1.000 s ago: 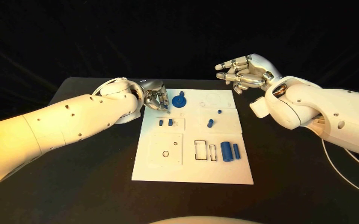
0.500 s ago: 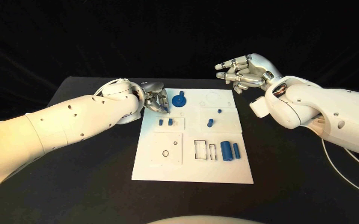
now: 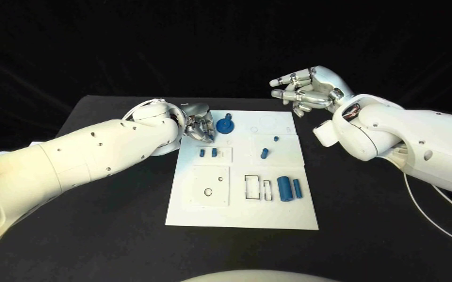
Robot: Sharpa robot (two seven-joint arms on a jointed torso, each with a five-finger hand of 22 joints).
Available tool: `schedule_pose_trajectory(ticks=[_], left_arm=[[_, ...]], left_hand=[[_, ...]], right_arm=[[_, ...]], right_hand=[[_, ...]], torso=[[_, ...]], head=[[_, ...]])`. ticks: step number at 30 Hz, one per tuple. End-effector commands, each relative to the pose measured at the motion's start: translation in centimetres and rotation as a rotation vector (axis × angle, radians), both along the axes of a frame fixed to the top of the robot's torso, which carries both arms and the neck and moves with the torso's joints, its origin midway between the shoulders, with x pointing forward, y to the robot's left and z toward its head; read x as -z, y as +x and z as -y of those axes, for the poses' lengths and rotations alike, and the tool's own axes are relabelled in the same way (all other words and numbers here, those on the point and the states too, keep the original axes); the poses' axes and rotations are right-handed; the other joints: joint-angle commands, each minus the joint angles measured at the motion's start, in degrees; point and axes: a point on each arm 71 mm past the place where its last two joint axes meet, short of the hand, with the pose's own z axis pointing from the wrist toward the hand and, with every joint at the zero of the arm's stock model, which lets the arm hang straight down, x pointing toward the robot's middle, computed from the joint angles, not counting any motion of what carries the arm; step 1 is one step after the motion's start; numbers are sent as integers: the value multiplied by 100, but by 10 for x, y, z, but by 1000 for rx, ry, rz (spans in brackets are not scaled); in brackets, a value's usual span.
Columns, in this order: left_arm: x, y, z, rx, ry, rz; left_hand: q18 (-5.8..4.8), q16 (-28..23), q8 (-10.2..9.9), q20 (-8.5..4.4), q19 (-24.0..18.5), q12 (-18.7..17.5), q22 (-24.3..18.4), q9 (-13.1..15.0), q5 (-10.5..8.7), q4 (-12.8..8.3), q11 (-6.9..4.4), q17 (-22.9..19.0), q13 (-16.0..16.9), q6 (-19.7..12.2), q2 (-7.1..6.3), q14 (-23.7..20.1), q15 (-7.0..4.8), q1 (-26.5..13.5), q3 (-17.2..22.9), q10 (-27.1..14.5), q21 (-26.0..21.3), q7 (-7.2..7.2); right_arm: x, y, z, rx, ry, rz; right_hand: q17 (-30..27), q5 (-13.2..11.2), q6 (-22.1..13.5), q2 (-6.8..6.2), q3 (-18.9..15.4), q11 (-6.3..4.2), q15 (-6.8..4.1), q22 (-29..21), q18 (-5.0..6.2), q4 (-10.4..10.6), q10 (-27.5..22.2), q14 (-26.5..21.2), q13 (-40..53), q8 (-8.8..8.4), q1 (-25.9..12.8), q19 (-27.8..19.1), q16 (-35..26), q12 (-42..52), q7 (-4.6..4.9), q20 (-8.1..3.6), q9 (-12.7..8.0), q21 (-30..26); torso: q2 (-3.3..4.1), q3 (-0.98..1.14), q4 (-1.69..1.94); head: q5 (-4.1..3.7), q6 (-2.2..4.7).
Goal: Assemble the parts on the task board
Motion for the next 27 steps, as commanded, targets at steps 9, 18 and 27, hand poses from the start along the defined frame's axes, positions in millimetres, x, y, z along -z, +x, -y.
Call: schedule_pose_trajectory(ticks=[9,18,27], left_arm=[[4,-1,3,16,28,-26],[5,-2,4,21,38,-34],[4,-2,3,18,37,-30]], left_hand=[[-81,-8,-22,-33,19,-46,194,3,12,-27,0,-2,7,26,-7,171,-44,-65,25,57,26,-17],[-81,-7,-23,-33,19,-48,195,3,13,-29,-1,-1,7,27,-6,171,-44,-64,27,59,27,-18],[-80,-6,-27,-34,17,-57,195,0,12,-37,-3,-3,8,28,-10,171,-45,-71,30,65,24,-20]], right_arm=[[1,-1,-2,-20,-2,-3],[1,-1,-2,-21,-2,-4],[1,-1,-2,-22,-2,-3]], right_hand=[[8,29,-54,22,-8,10,14,7,109,39,-41,33,-8,18,1,-15,-25,45,0,9,9,-31],[12,29,-53,23,-8,10,14,13,108,40,-41,34,-8,19,2,-12,-22,46,0,9,9,-28],[12,29,-53,23,-8,10,14,13,108,40,-41,34,-8,19,2,-12,-22,46,0,9,9,-28]], torso=[[-4,3,4],[-4,-1,7],[-4,-1,10]], head=[[-3,-28],[1,-42],[0,-42]])
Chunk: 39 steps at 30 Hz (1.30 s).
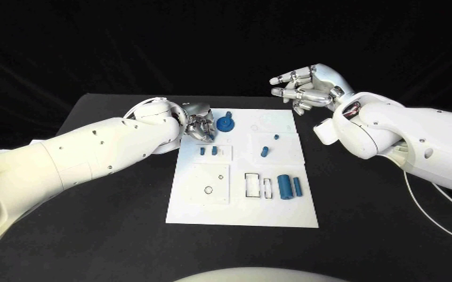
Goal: Assemble the parts on the task board
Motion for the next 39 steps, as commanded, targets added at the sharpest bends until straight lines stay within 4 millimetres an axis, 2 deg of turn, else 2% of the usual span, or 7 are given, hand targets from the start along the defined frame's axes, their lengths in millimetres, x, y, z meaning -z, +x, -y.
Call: schedule_pose_trajectory(ticks=[1,5,9,15,30,35,39], left_arm=[[2,-1,0,5,17,-14],[2,-1,0,0,18,-13],[2,-1,-1,-4,17,-12],[2,0,-2,-10,16,-13],[2,0,-7,-22,7,-13],[-1,-1,-14,-37,-28,2],[-8,-3,-21,-51,-105,45]], left_hand=[[-80,-5,-6,-34,16,-33,195,4,11,-20,-6,-4,5,29,-9,171,-46,-70,14,26,24,-19],[-81,-14,-135,-11,1,-176,190,-58,14,-36,63,-40,-28,-146,-67,160,4,-145,27,-110,-5,56],[-80,-36,-345,47,-22,-365,171,-171,17,-41,167,-100,-92,-499,-157,139,88,-221,42,-336,-55,138],[-72,-47,-351,90,-42,-459,155,-216,13,-46,224,-140,-123,-605,-208,124,132,-269,41,-426,-100,195],[-66,-54,-328,108,-51,-488,145,-217,13,-57,233,-164,-129,-574,-219,116,143,-277,43,-441,-124,196],[-61,-51,-343,118,-55,-516,142,-230,13,-75,235,-168,-134,-613,-241,113,148,-276,44,-464,-135,185],[-61,-32,-343,119,-43,-510,164,-235,24,-103,208,-149,-127,-644,-206,121,130,-232,99,-417,-104,154]], right_arm=[[0,-1,-2,-18,-2,-2],[1,0,-2,-18,-2,-2],[1,0,-2,-17,-2,-2],[1,0,-1,-15,-2,-2],[3,3,4,1,-22,-14],[7,8,11,8,-94,-18],[12,12,18,9,-215,-13]], right_hand=[[5,29,-54,23,-8,9,14,6,109,40,-42,34,-8,19,2,-12,-22,21,0,9,9,-29],[-1,29,-53,26,-8,9,14,-5,111,43,-42,33,-9,19,3,-16,-29,23,0,9,9,-35],[-1,29,-53,26,-8,9,14,-5,111,43,-42,33,-9,19,3,-16,-29,23,0,9,9,-35],[-1,29,-53,26,-8,9,14,-5,111,43,-42,33,-9,19,3,-16,-29,23,0,9,9,-35],[-101,6,-70,28,5,18,21,-160,137,47,-128,-8,-52,12,30,-99,-149,-45,8,12,6,-133],[-708,-235,-74,43,144,68,60,-705,227,41,-407,-220,-554,23,153,-389,-851,-649,52,42,11,-516],[-936,-672,14,34,396,123,85,-637,213,-83,-479,-163,-1193,55,360,-269,-1099,-1326,84,56,22,-493]], torso=[[-1,-1,4],[-1,-3,3],[-1,-3,3],[-2,-1,1],[-4,-5,1],[-8,-10,2],[-10,-9,5]], head=[[-1,6],[5,0],[9,-1],[14,-7],[14,-11],[9,0],[4,16]])
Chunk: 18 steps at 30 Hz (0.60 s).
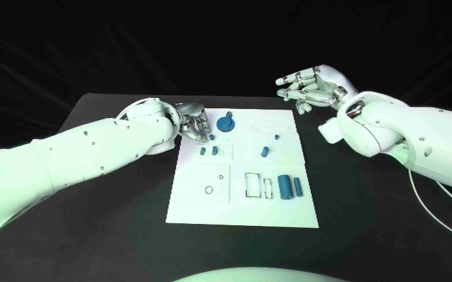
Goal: Assemble the parts on the task board
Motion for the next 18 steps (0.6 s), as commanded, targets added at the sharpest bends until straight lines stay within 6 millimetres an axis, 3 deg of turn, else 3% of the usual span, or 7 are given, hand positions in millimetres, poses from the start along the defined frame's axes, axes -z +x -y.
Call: schedule_pose_trajectory(ticks=[1,7,12,15,18], left_arm=[[-10,-1,-3,-17,-122,47],[-18,-5,-18,-86,-312,9],[-26,-8,-30,-172,-615,-38],[-30,-11,-36,-290,-912,-112],[-30,-14,-40,-381,-1093,-175]], left_hand=[[-61,1,-3,27,9,-12,160,-5,21,-17,-33,6,3,-29,5,123,26,8,12,12,0,-8],[-52,-4,45,29,8,-19,147,12,18,-20,-26,-18,5,63,15,121,25,-8,48,43,-29,17],[-8,-28,120,34,-57,55,30,32,15,-15,-40,-70,43,244,97,99,22,-28,123,234,-242,44],[129,-433,137,23,-311,107,-372,29,10,-9,-66,-745,70,309,169,-142,-2,-55,158,321,-953,15],[202,-657,162,12,-471,164,-605,31,8,-9,-95,-1087,97,361,192,-286,-17,-88,144,380,-1366,-4]], right_arm=[[7,2,3,-33,-180,-7],[15,4,6,-49,-409,30],[23,1,1,-79,-635,91],[30,-2,-6,-96,-779,129],[37,-4,-12,-105,-860,150]], right_hand=[[-61,-221,94,-15,152,8,15,179,19,-78,-34,66,-375,39,118,153,-50,-386,65,5,10,114],[-20,-414,284,-65,443,31,21,500,-37,-270,121,216,-1055,87,295,390,35,-1050,57,7,25,335],[35,-462,439,-110,609,21,18,787,-84,-357,353,276,-1483,92,309,540,154,-1481,32,6,26,547],[26,-488,513,-138,662,26,16,884,-99,-372,436,284,-1691,83,283,580,182,-1707,15,14,24,623],[5,-522,538,-155,683,37,24,891,-100,-370,433,281,-1796,72,262,576,178,-1828,8,25,22,633]], torso=[[-5,-2,6],[-3,1,-1],[-4,-2,-6],[4,-3,-7],[3,-5,-3]], head=[[-8,20],[-11,68],[-50,105],[-114,166],[-143,179]])
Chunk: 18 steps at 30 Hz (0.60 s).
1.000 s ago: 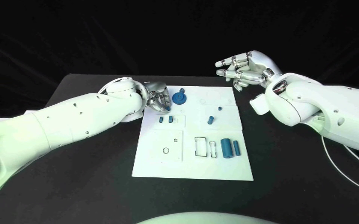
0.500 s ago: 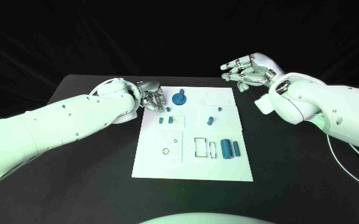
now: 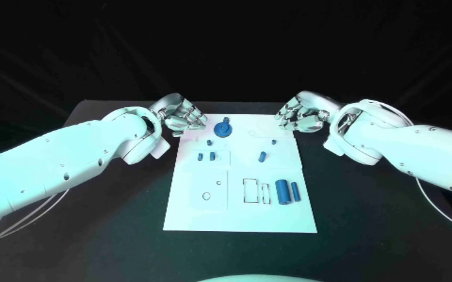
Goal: Assemble the parts on the task board
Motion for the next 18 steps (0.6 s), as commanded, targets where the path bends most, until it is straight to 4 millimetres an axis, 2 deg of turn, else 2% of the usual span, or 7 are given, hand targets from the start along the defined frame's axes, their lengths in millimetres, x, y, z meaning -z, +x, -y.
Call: schedule_pose_trajectory(ticks=[1,2,4,7,11,16,18], left_arm=[[-5,-1,-8,-204,-522,-131],[-5,-2,-9,-222,-574,-152],[-5,-3,-11,-247,-649,-181],[-5,-4,-14,-267,-722,-203],[-5,-6,-17,-277,-768,-215],[-5,-9,-16,-274,-792,-230],[-5,-10,-15,-271,-800,-237]], left_hand=[[121,-274,27,-7,-199,49,-284,-2,8,14,-7,-412,25,45,63,-182,-9,-67,-1,51,-499,-6],[172,-459,21,-3,-331,57,-467,-8,6,37,-1,-688,30,33,67,-310,-2,-119,-31,30,-820,0],[226,-677,21,3,-475,76,-670,-12,6,57,8,-1011,41,26,91,-456,6,-165,-65,7,-1172,9],[288,-941,14,17,-653,100,-937,-17,5,61,22,-1403,54,1,114,-640,20,-195,-111,-42,-1624,14],[327,-1099,13,26,-757,126,-1106,-18,5,59,31,-1638,65,-15,127,-754,30,-210,-147,-71,-1903,23],[346,-1177,13,31,-808,140,-1195,-19,6,59,37,-1755,72,-24,135,-809,35,-218,-167,-87,-2049,29],[354,-1210,12,34,-829,145,-1232,-19,5,58,39,-1805,74,-29,137,-833,37,-220,-175,-94,-2108,31]], right_arm=[[12,-3,-7,-28,-304,71],[14,-3,-9,-31,-326,77],[18,-4,-12,-36,-359,86],[24,-5,-18,-47,-395,92],[31,-6,-26,-63,-418,92],[37,-6,-33,-71,-426,93],[39,-6,-34,-73,-428,92]], right_hand=[[-32,-65,57,-56,43,20,7,4,-99,8,9,91,-114,6,-26,34,27,-124,-12,9,1,32],[-40,-81,67,-64,46,24,11,4,-99,8,-1,90,-148,2,-32,31,26,-154,-16,12,0,33],[-61,-116,86,-74,56,32,18,-8,-97,7,-28,85,-211,-5,-37,19,13,-208,-21,18,0,27],[-90,-170,116,-90,72,43,28,-26,-92,2,-67,78,-308,-16,-40,1,-1,-282,-31,26,-1,16],[-113,-225,120,-100,87,57,40,-41,-89,-2,-109,73,-405,-42,-41,-14,-8,-348,-31,35,-8,8],[-198,-279,93,-106,106,72,53,-126,-73,-9,-163,53,-512,-83,-36,-63,-76,-413,-16,43,-21,-42],[-218,-289,83,-110,112,79,55,-148,-69,-13,-183,46,-545,-94,-33,-76,-92,-431,-11,46,-24,-55]], torso=[[5,-5,0],[7,-4,-4],[8,-7,-5],[13,7,1],[15,6,-4],[25,8,13],[20,3,9]], head=[[-75,51],[-87,59],[-104,69],[-118,80],[-117,86],[-131,76],[-125,66]])
